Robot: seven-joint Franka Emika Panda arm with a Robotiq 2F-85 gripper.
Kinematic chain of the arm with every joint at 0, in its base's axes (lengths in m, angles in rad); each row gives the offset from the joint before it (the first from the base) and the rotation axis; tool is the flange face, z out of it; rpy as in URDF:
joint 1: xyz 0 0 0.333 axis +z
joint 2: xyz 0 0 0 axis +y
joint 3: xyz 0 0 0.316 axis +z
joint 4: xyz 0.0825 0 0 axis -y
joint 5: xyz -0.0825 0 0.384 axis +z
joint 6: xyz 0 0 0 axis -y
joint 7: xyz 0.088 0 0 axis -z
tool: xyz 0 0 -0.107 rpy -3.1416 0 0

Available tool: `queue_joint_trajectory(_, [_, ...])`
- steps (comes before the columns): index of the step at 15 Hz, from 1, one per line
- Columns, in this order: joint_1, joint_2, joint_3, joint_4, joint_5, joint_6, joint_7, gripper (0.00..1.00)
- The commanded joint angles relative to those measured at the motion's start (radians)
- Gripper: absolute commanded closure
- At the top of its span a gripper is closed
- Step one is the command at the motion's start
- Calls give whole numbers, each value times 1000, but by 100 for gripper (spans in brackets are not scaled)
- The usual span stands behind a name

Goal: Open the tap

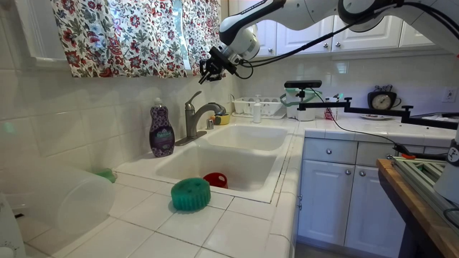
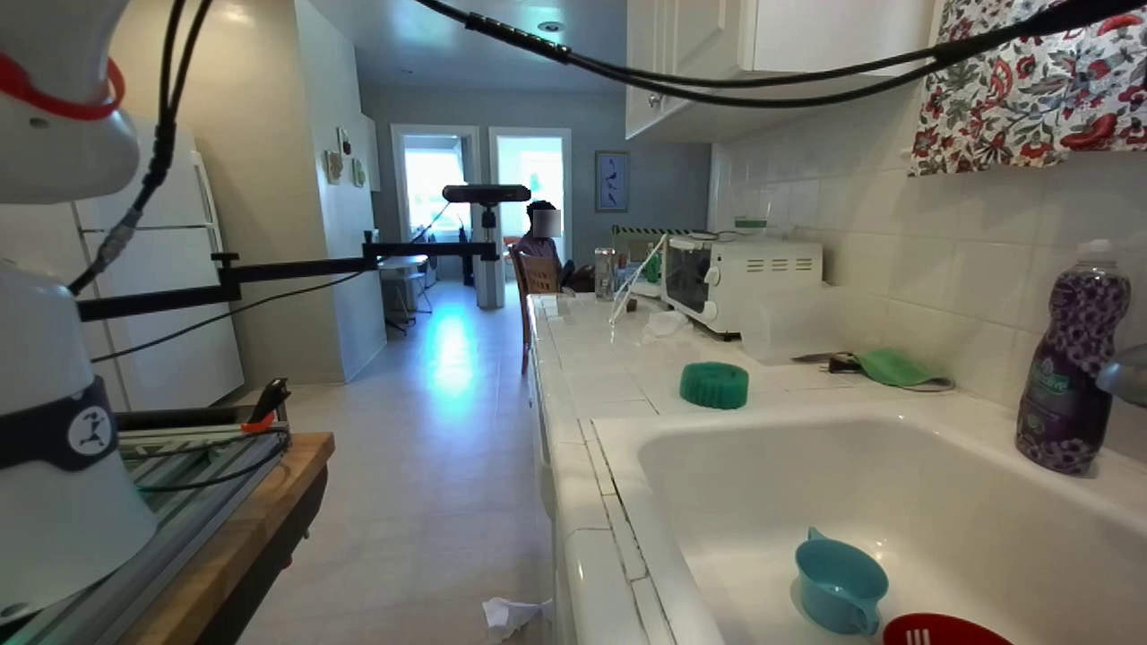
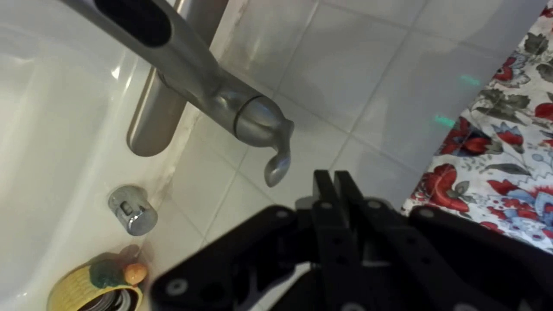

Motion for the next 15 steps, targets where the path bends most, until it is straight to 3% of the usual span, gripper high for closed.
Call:
queue_joint_trajectory(1, [7, 6, -22, 26, -29, -42, 33, 64])
queue_joint_trajectory(5, [2, 4, -42, 0, -18, -51, 71, 58])
queue_joint_trajectory(10, [-8, 17, -32, -29, 23, 11, 106, 38])
queue_joint_trajectory(11, [-7, 20, -30, -34, 32, 25, 112, 39])
queue_joint_trajectory(12, [-7, 23, -25, -38, 38, 41, 113, 21])
queue_joint_trajectory(15, [-19, 42, 14, -44, 68, 109, 77, 13])
